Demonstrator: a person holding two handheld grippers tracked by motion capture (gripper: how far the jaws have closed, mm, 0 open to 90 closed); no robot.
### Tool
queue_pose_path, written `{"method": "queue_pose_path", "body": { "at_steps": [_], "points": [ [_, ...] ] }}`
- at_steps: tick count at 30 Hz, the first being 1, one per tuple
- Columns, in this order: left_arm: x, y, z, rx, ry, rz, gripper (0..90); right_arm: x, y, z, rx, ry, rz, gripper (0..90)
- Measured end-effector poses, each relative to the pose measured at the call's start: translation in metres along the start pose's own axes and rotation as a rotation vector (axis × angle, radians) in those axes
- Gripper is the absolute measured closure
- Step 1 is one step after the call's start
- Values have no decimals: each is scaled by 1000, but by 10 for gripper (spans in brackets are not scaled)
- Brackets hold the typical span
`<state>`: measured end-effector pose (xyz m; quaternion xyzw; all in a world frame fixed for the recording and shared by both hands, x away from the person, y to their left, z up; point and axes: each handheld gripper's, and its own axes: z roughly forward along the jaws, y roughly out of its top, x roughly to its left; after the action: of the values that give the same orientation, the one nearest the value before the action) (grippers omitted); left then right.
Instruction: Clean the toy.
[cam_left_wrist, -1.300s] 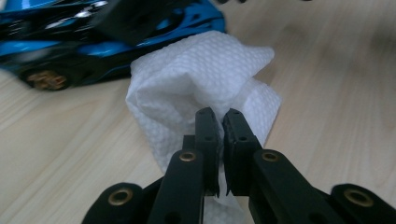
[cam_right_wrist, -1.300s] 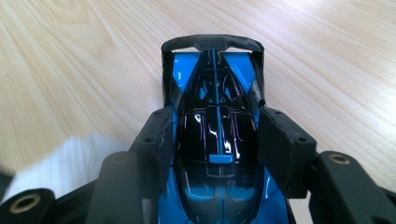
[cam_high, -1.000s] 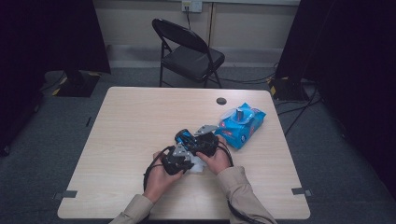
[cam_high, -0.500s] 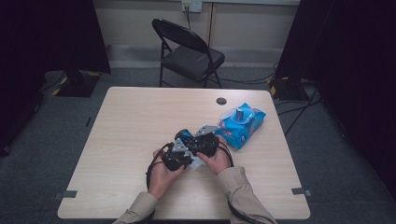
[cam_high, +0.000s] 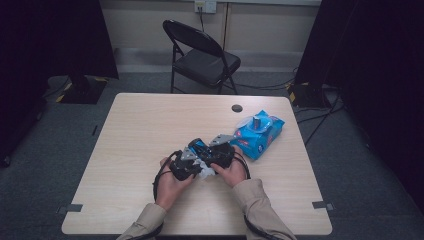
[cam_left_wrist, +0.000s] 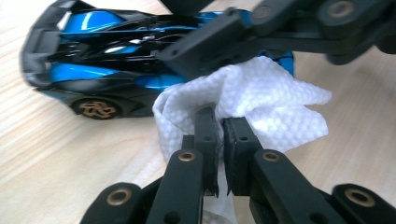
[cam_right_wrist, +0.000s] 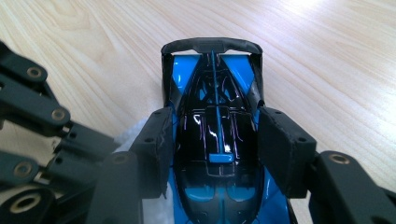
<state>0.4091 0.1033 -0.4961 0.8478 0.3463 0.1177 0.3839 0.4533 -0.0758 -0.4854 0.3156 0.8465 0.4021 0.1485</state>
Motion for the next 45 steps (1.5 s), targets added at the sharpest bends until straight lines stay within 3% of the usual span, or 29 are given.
{"method": "queue_pose_path", "body": {
  "at_steps": [3, 4, 6, 12, 13, 22, 25, 27, 30, 35, 40, 45],
  "points": [
    [4, -1, 0, -10, 16, -24, 852, 0, 0, 0, 2, 0, 0, 470],
    [7, 0, -1, -4, 20, -15, 852, 0, 0, 0, 2, 0, 0, 470],
    [10, -1, -1, -15, 22, -45, 852, 0, 0, 0, 1, 0, -2, 470],
    [22, -2, -3, -10, 42, -63, 852, 0, 0, 0, -1, -1, -3, 470],
    [23, -2, -2, -20, 45, -83, 852, 1, 0, 0, -2, -2, -3, 470],
    [34, -2, -6, -9, 82, -80, 854, 1, 0, 0, -4, -2, -8, 471],
    [43, -4, -9, -11, 110, -92, 855, 1, 0, 0, -1, 0, -14, 472],
    [53, -8, -12, -25, 129, -123, 855, 1, -1, 0, -6, -1, -13, 472],
    [56, -8, -12, -31, 135, -137, 854, 0, -1, 0, -9, 0, -13, 472],
    [59, -6, -11, -16, 146, -123, 852, 0, -2, 0, -15, 3, -16, 472],
    [63, -6, -11, -39, 162, -166, 854, 0, -2, 0, -18, 5, -13, 472],
    [74, -12, -20, -53, 205, -197, 858, -1, -2, 0, -21, 8, -7, 473]
  ]
}}
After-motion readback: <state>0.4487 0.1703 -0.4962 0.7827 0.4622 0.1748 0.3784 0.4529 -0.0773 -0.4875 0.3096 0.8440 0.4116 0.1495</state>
